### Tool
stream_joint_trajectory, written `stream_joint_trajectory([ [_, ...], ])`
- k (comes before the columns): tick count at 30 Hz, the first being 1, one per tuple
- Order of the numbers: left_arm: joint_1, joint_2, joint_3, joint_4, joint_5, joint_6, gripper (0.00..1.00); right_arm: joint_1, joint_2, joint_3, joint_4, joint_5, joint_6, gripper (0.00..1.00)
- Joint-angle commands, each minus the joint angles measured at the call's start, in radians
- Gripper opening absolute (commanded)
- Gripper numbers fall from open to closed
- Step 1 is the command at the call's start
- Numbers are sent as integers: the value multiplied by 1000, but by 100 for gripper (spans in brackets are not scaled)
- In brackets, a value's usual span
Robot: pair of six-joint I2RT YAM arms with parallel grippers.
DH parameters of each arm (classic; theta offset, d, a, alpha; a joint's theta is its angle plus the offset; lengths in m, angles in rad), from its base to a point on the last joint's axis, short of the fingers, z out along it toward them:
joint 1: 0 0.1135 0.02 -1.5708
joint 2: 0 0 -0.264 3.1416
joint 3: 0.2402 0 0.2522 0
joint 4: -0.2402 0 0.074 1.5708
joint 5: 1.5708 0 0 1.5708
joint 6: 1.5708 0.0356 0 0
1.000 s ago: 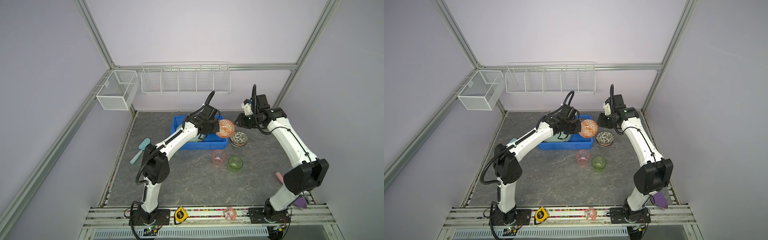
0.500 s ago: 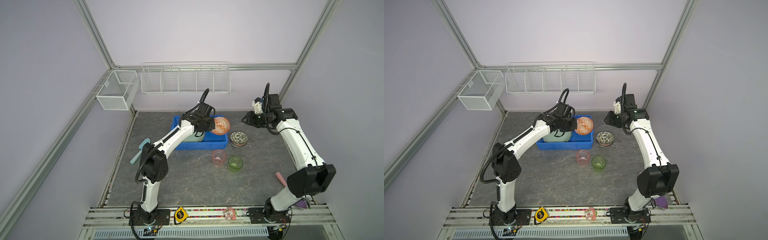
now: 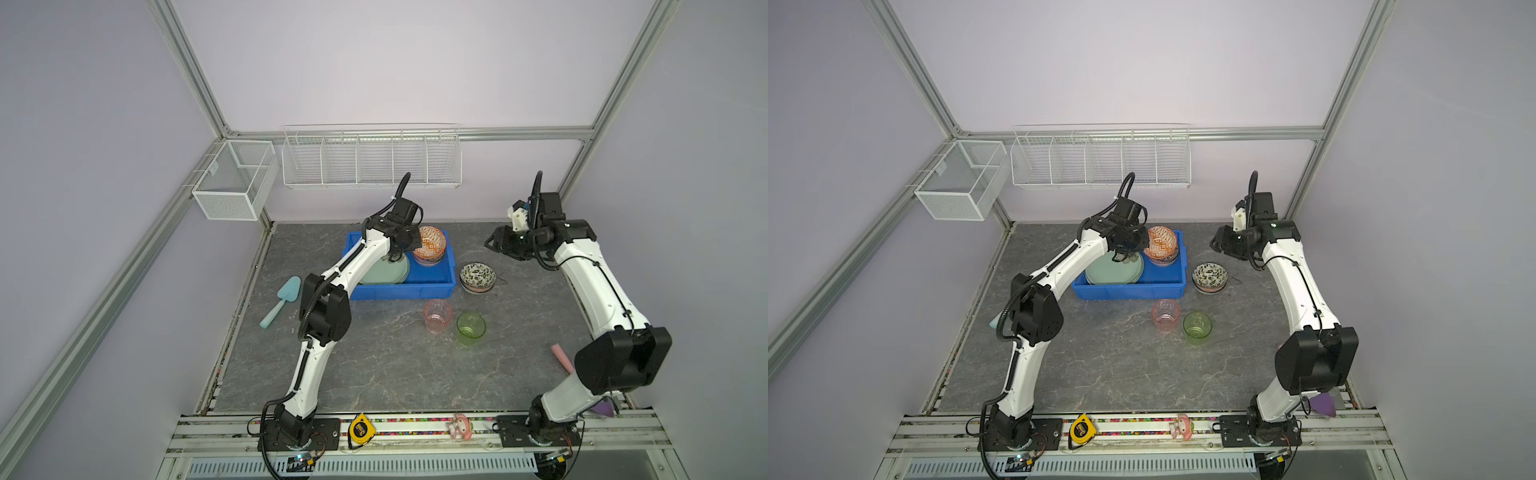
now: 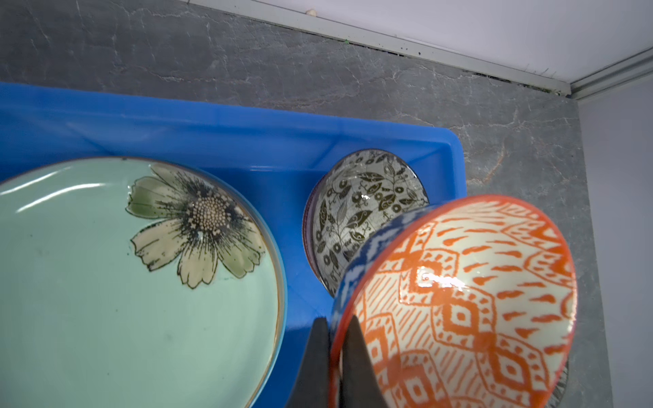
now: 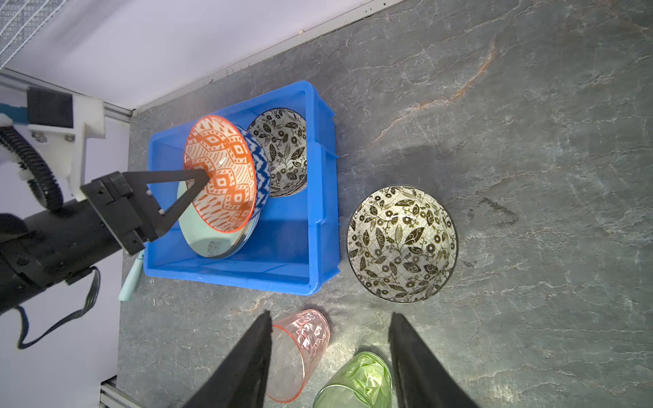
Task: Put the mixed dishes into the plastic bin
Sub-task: 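Lower the orange bowl into the bin beside the flower plate with the left gripper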
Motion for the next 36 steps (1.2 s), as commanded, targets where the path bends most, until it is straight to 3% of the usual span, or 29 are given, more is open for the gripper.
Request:
stream_joint_trajectory([
  [1,7,33,88,-11,-33,18,0,-12,-34,-21,3,-16,-19,57],
  [23,20,160,145,54,29,5,0,-56,22,-44,20,-50,-35,59],
  [36,20,178,165,55,36,13,23,-61,46,-43,22,-61,-38,60],
])
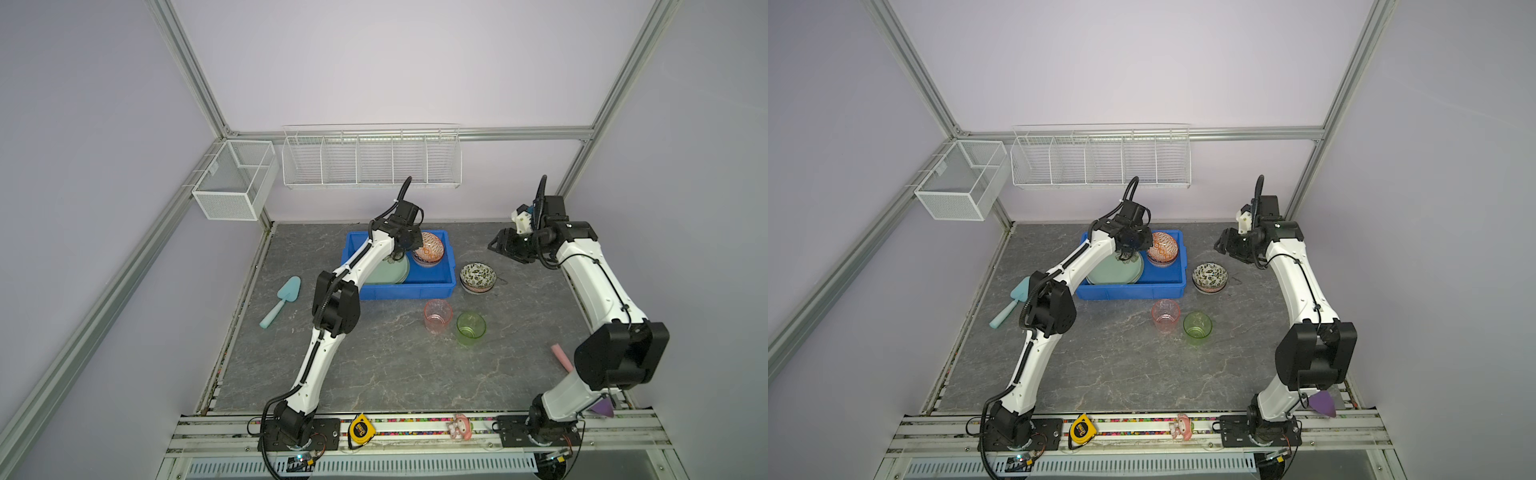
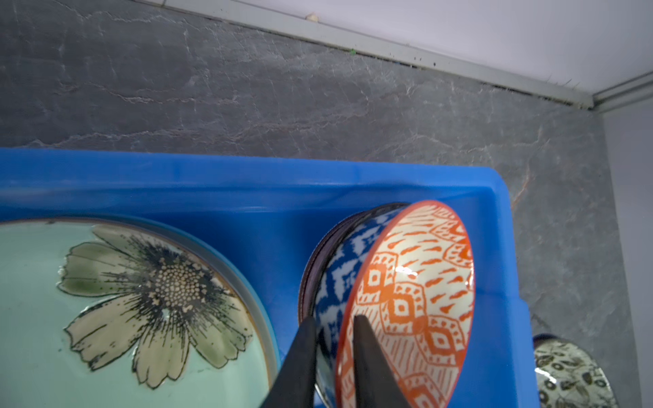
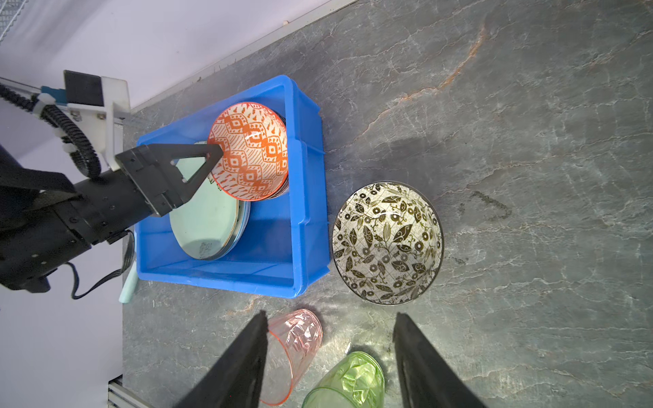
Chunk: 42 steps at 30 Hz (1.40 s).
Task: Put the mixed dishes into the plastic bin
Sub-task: 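Lower the orange bowl into the bin beside the flower plate with the left gripper, then open and raise the left gripper while the right gripper lowers onto the leaf bowl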
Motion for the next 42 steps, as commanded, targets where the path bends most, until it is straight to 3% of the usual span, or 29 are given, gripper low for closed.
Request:
stream_joint_trajectory([
  [1,2,16,30,13,12,6,25,-7,19,-12,10,-16,-20,60],
  [6,2,10,30,10,21,8,36,-8,36,-12,0,-12,-25,60],
  [13,2,-38,29,-22,9,21,65,-9,76,-18,-40,68,-44,61],
  [21,-4,-195,-74,-10,-32,33,88,-5,137,-39,-61,145,-52,66],
  [29,-8,-440,-316,80,-48,33,93,10,206,-48,-108,186,-39,73],
  [32,-9,-555,-465,119,-87,6,99,18,230,-56,-106,188,-27,78],
  [35,-9,-677,-637,193,-106,-18,99,28,248,-60,-89,184,-16,81],
  [39,-8,-791,-775,204,-138,-30,99,38,285,-45,-86,186,-16,81],
  [42,-8,-852,-838,193,-158,-32,98,39,305,-43,-76,191,-10,76],
])
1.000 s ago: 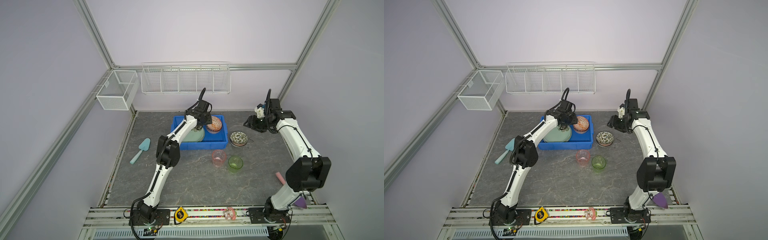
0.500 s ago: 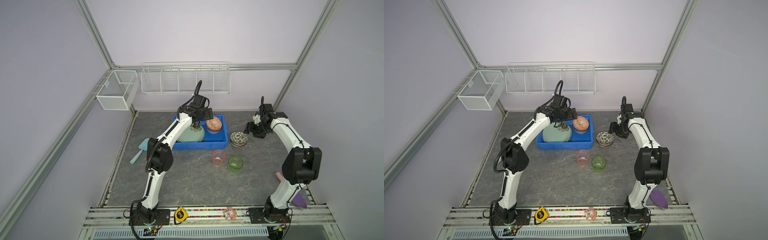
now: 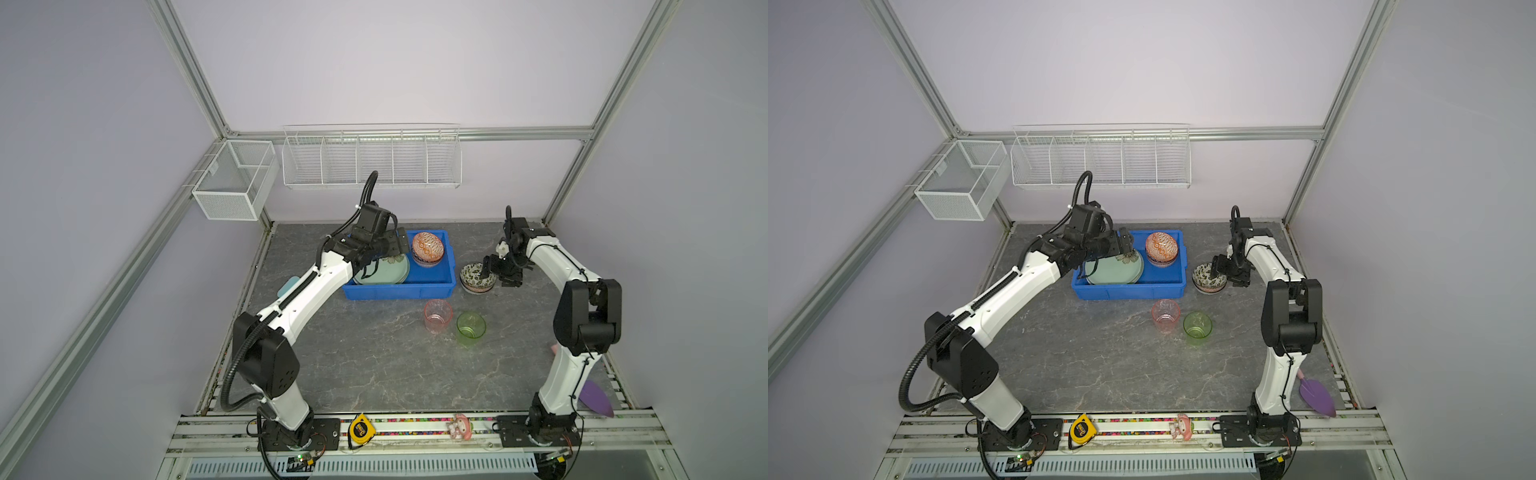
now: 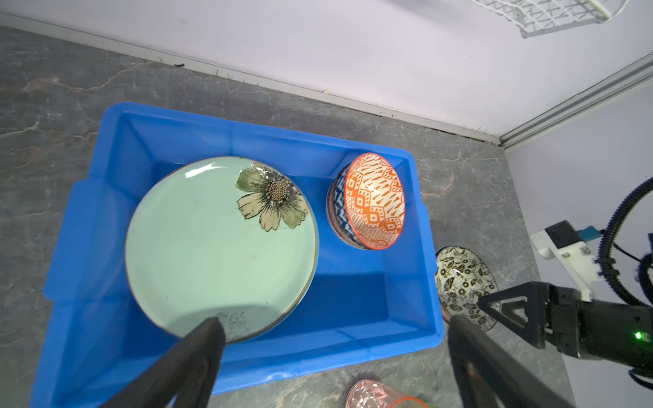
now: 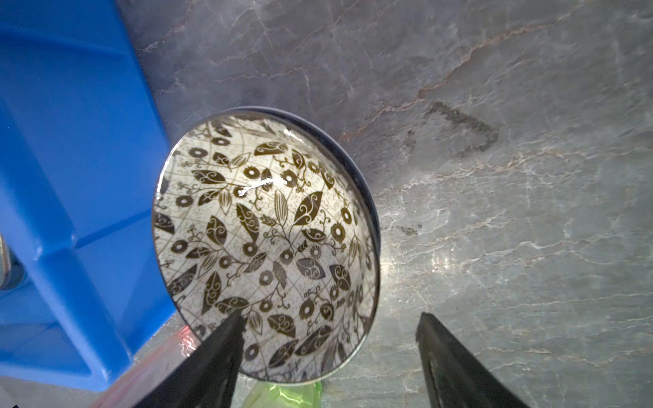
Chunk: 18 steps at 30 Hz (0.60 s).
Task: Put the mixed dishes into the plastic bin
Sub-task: 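Open and raise the left gripper while the right gripper lowers onto the leaf bowl, then pinch the rim of the pink-backed leaf bowl with the right gripper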
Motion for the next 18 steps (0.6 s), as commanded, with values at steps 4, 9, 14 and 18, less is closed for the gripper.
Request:
stream_joint_trajectory([
  [4,4,-107,-93,10,-61,-17,98,8,39,8,3,24,9,59],
  [9,13,-123,-114,6,-67,-16,98,15,48,21,3,57,8,40],
  [14,13,-100,-101,8,-49,-20,98,24,52,35,2,88,2,32],
  [18,13,-89,-98,9,-44,-19,98,32,43,45,-5,123,-3,30],
])
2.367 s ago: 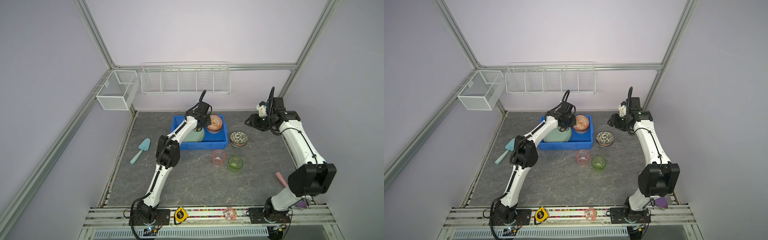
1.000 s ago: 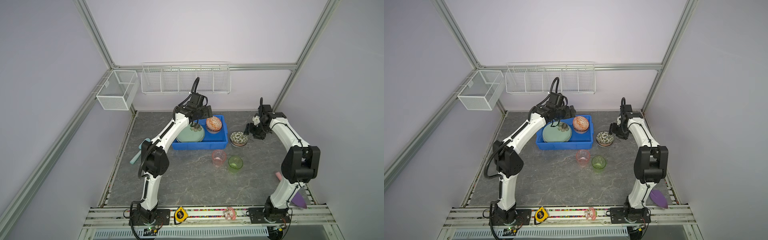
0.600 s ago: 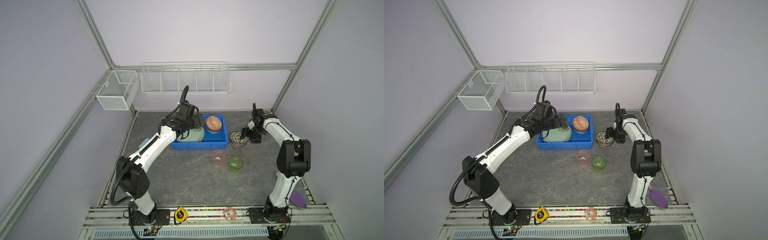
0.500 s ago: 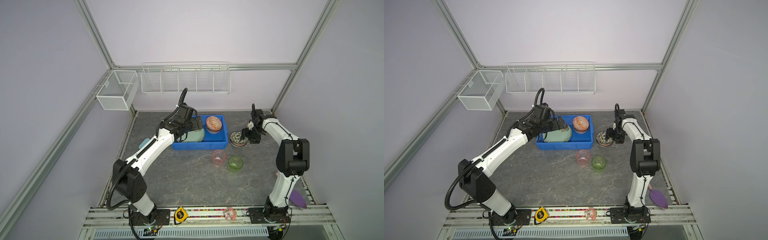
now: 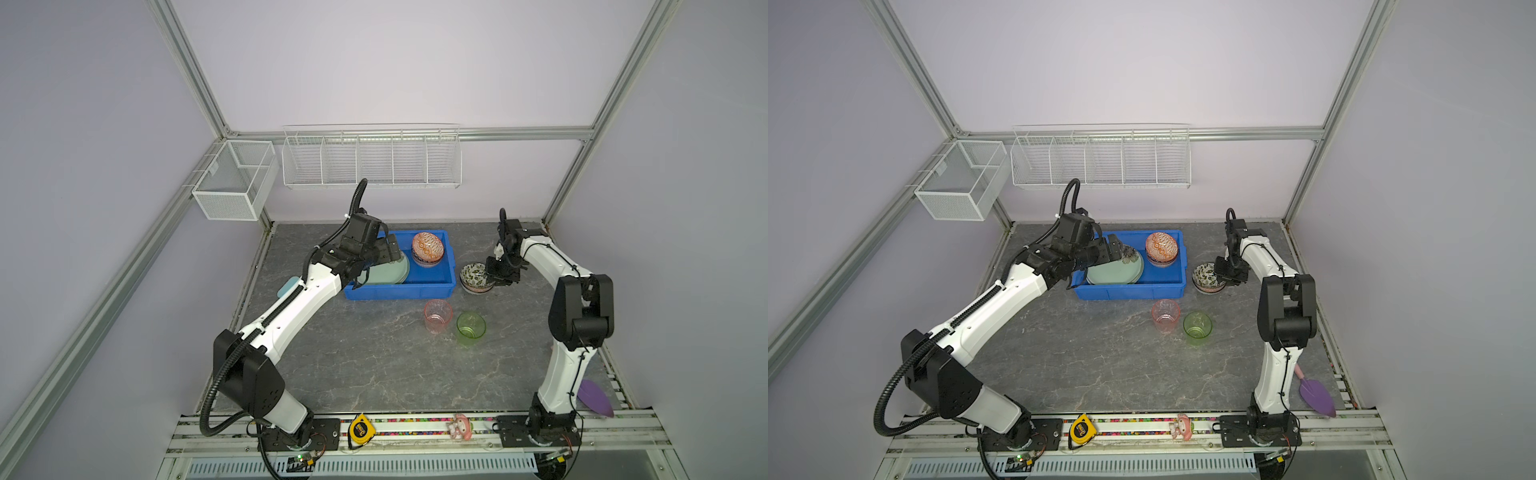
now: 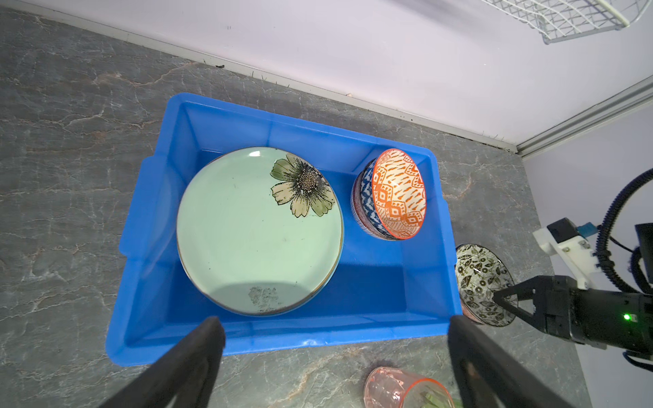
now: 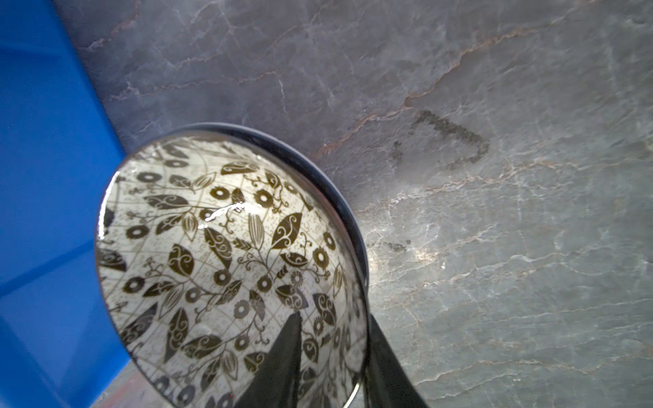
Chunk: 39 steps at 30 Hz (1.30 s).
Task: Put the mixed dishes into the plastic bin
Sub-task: 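Pinch the rim of the pink-backed leaf bowl with the right gripper, then lift the leaf bowl with the right gripper while the left gripper reaches over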
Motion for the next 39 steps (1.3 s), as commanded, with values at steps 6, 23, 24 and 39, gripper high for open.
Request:
stream_joint_trajectory([
  [6,4,21,4,5,2,-7,99,11,12,35,-8,37,-16,27],
  [23,4,29,2,1,7,-11,98,9,24,47,33,16,-11,16],
  [24,4,31,2,2,8,-12,98,9,20,51,32,19,-11,15],
  [39,4,61,18,-1,28,-15,98,-11,-54,85,16,0,-23,7],
])
